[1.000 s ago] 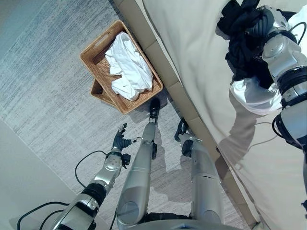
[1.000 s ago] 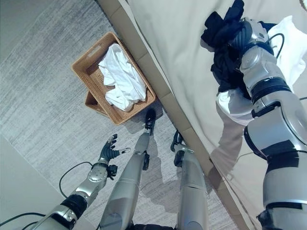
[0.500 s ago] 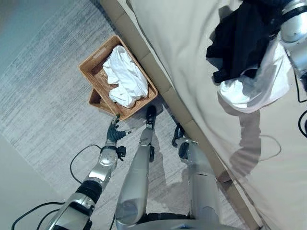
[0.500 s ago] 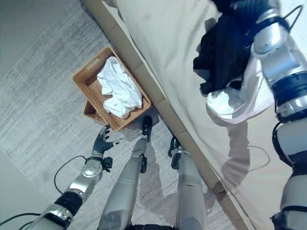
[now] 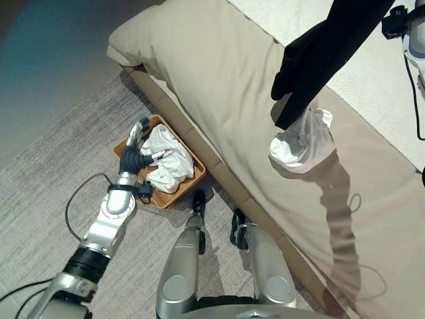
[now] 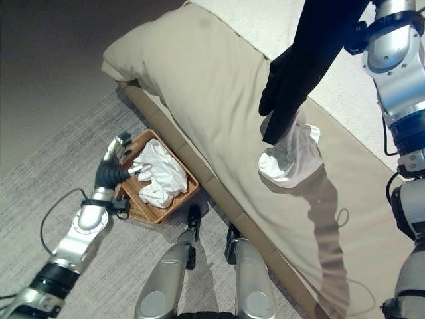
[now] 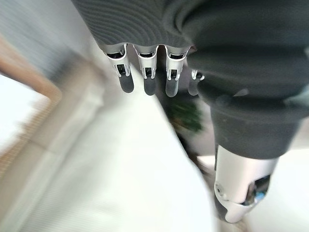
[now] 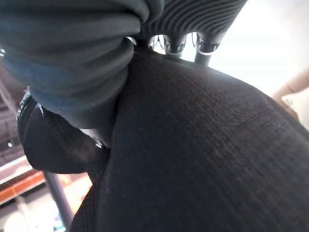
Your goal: Pick up clothes into the bucket
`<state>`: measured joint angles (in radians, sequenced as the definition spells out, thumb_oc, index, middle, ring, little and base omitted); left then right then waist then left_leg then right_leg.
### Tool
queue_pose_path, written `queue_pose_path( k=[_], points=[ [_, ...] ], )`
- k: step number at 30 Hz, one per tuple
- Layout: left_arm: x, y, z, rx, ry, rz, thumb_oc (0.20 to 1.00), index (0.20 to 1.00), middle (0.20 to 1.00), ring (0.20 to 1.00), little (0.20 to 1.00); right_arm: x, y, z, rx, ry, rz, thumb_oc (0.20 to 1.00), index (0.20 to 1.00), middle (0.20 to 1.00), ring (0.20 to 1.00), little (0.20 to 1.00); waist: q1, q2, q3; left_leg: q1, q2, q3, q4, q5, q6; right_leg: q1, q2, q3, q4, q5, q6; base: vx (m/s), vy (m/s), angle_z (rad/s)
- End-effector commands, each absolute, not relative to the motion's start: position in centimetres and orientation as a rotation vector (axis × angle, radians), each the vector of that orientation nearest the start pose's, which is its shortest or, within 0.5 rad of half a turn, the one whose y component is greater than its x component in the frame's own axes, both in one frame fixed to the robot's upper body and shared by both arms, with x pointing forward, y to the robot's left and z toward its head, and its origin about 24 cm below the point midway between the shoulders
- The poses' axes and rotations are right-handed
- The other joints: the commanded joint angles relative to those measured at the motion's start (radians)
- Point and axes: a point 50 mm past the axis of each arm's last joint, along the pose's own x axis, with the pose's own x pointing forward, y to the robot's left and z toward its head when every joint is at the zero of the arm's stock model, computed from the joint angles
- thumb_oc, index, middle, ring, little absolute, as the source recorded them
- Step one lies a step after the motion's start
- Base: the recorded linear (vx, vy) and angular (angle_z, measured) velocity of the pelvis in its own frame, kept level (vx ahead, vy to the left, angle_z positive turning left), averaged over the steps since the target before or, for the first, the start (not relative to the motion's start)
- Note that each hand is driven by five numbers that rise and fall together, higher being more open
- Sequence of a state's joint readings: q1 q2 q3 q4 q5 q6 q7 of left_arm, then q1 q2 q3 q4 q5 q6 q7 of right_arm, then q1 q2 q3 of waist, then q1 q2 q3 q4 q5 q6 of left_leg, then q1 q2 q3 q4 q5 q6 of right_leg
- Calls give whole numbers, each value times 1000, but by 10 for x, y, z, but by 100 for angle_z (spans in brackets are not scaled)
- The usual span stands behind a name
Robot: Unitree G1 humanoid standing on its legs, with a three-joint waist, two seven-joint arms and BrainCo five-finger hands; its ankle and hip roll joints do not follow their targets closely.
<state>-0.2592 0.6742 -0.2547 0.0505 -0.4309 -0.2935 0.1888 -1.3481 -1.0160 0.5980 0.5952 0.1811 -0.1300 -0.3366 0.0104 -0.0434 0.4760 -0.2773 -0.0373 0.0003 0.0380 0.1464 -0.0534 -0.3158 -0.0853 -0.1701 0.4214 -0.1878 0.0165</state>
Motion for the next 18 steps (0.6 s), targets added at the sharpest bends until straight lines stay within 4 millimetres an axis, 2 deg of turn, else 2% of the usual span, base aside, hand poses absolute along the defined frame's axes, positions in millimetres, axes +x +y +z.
queue_pose_path(
  k=[1, 3, 4, 7, 8, 9, 10, 12, 15, 16, 17, 18],
  points=[
    [287, 197, 153, 140, -466, -200, 1000, 1000, 1000, 1000, 1000, 338, -235, 403, -854, -878, -318, 200, 200, 200, 200, 200, -31, -35, -145, 89, 41, -7, 65, -130, -6, 105, -37, 5, -249, 195, 109, 84, -10, -5],
    [289, 186, 169, 171, -506, -269, 1000, 1000, 1000, 1000, 1000, 341, -236, 395, -841, -835, -280, 200, 200, 200, 200, 200, -38, -32, -188, 125, 50, 0, 31, -118, -11, 141, -28, 2, -281, 198, 110, 64, -14, -3],
    [293, 174, 178, 185, -525, -333, 1000, 1000, 1000, 1000, 1000, 342, -231, 392, -839, -820, -232, 200, 200, 200, 200, 200, -50, -34, -226, 152, 58, 11, 12, -114, -17, 170, -25, -3, -305, 199, 114, 76, -19, 1],
    [304, 152, 183, 179, -513, -422, 1000, 1000, 1000, 1000, 1000, 344, -222, 391, -834, -809, -171, 200, 200, 200, 200, 200, -60, -37, -274, 201, 66, 26, -13, -115, -23, 218, -21, -3, -339, 205, 118, 70, -19, -1],
    [304, 152, 184, 179, -513, -422, 1000, 1000, 1000, 1000, 1000, 344, -222, 391, -834, -809, -171, 200, 200, 200, 200, 200, -59, -37, -273, 202, 66, 26, -13, -115, -23, 219, -21, -3, -340, 205, 118, 96, -9, -8],
    [313, 136, 192, 215, -523, -477, 1000, 1000, 1000, 1000, 1000, 346, -213, 390, -835, -800, -124, 200, 200, 200, 200, 200, -71, -39, -309, 222, 69, 33, -21, -118, -25, 244, -19, -1, -359, 209, 120, 60, -5, -11],
    [313, 135, 193, 215, -525, -479, 1000, 1000, 1000, 1000, 1000, 346, -214, 391, -836, -800, -126, 200, 200, 200, 200, 200, -68, -39, -305, 225, 69, 34, -23, -118, -25, 248, -18, 0, -362, 210, 120, 98, -10, -4],
    [325, 118, 198, 205, -515, -506, 1000, 1000, 1000, 1000, 1000, 346, -198, 386, -837, -798, -35, 200, 200, 200, 200, 200, -83, -41, -350, 256, 73, 46, -36, -122, -29, 282, -17, 4, -390, 214, 122, 104, -15, -6],
    [331, 108, 200, 217, -507, -523, 1000, 1000, 1000, 1000, 1000, 346, -191, 381, -829, -788, 13, 200, 200, 200, 200, 200, -84, -41, -367, 276, 77, 53, -47, -123, -30, 303, -15, 5, -407, 217, 123, 65, -14, -12],
    [336, 97, 206, 246, -508, -552, 1000, 1000, 1000, 1000, 1000, 346, -181, 374, -809, -785, 78, 200, 200, 200, 200, 200, -90, -39, -386, 295, 77, 60, -56, -125, -30, 320, -12, 4, -420, 220, 125, 52, -7, -13],
    [336, 97, 206, 246, -509, -553, 1000, 1000, 1000, 1000, 1000, 346, -181, 374, -808, -785, 77, 200, 200, 200, 200, 200, -89, -40, -385, 297, 78, 61, -57, -125, -30, 322, -12, 5, -421, 220, 125, 70, -14, -10],
    [339, 88, 208, 254, -501, -581, 1000, 1000, 1000, 1000, 1000, 345, -173, 371, -800, -789, 122, 200, 200, 200, 200, 200, -92, -37, -395, 310, 77, 66, -59, -127, -30, 336, -11, 9, -431, 224, 127, 40, -10, -5]
  ],
)
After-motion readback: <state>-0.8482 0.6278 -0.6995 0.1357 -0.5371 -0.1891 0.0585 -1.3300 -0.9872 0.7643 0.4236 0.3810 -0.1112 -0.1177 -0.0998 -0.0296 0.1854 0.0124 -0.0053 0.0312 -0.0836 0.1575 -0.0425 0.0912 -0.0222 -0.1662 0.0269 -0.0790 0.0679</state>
